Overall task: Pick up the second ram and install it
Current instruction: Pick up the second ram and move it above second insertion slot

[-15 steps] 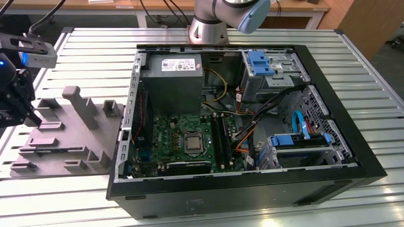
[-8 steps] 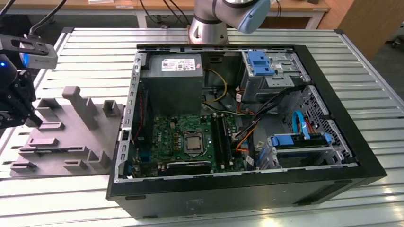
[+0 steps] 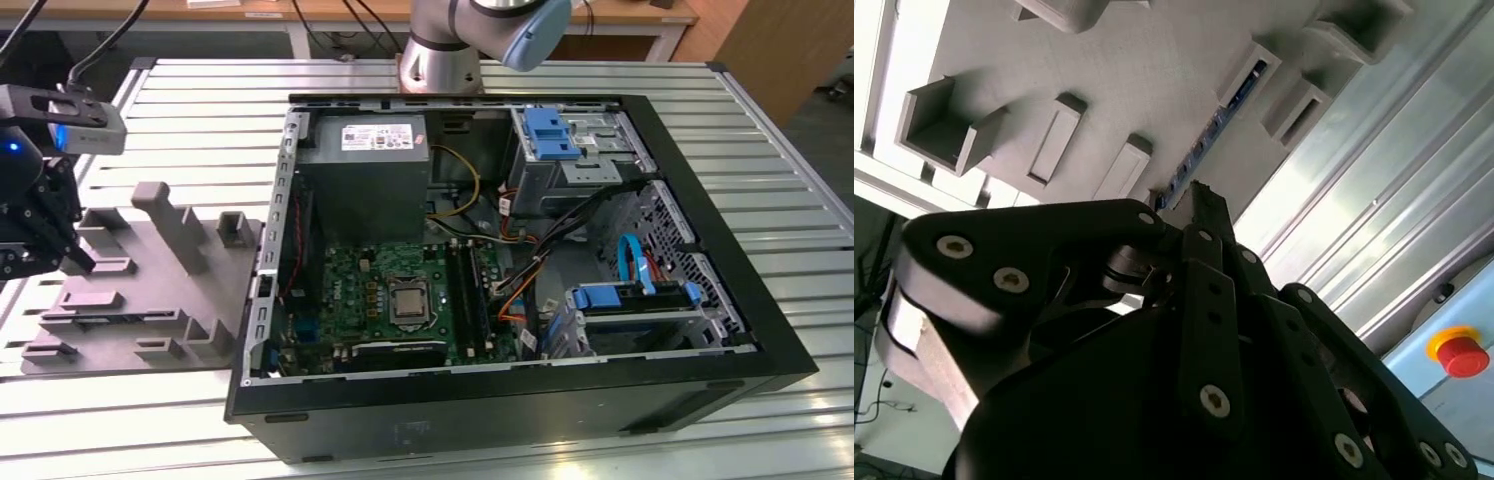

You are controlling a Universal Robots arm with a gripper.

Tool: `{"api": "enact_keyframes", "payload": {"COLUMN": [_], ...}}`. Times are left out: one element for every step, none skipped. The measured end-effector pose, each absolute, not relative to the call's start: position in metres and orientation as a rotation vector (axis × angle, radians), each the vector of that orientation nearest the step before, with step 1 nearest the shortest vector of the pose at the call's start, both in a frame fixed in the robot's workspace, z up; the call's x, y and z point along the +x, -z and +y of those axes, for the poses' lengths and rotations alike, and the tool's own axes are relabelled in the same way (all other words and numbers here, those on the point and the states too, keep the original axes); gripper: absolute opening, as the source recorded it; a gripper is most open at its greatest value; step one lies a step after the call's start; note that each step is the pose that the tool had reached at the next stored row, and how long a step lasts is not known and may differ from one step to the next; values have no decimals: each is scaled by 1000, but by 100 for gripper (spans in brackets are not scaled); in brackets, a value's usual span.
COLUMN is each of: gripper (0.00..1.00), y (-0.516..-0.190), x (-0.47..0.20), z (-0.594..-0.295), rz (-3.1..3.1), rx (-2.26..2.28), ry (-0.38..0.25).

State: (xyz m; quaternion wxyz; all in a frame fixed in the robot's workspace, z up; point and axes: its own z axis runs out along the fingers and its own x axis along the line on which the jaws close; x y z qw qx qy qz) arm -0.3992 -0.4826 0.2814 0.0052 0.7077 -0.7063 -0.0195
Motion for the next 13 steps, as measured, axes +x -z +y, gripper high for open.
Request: {"api": "enact_keyframes", "payload": {"gripper": [11, 11, 11, 11, 11, 11, 11, 11, 11, 11, 11, 11, 11], "y": [-280, -280, -279, -278, -277, -276, -275, -275, -274, -273, -272, -271, -269], "x": [-399, -399, -400, -400, -401, -402, -402, -402, -402, -403, -403, -404, -405], "z": [-483, -483, -483, -483, -483, -483, -483, -483, -483, -483, -483, -483, -483], "rz": [-2211, -2211, -2211, -2211, -2211, -2211, -2212, -2216, -2220, -2222, -2223, -2224, -2224], "rx": [2216, 2216, 2216, 2215, 2215, 2216, 2215, 2210, 2207, 2204, 2203, 2203, 2203], "ry": [61, 60, 60, 60, 60, 60, 60, 60, 60, 60, 60, 60, 59]}}
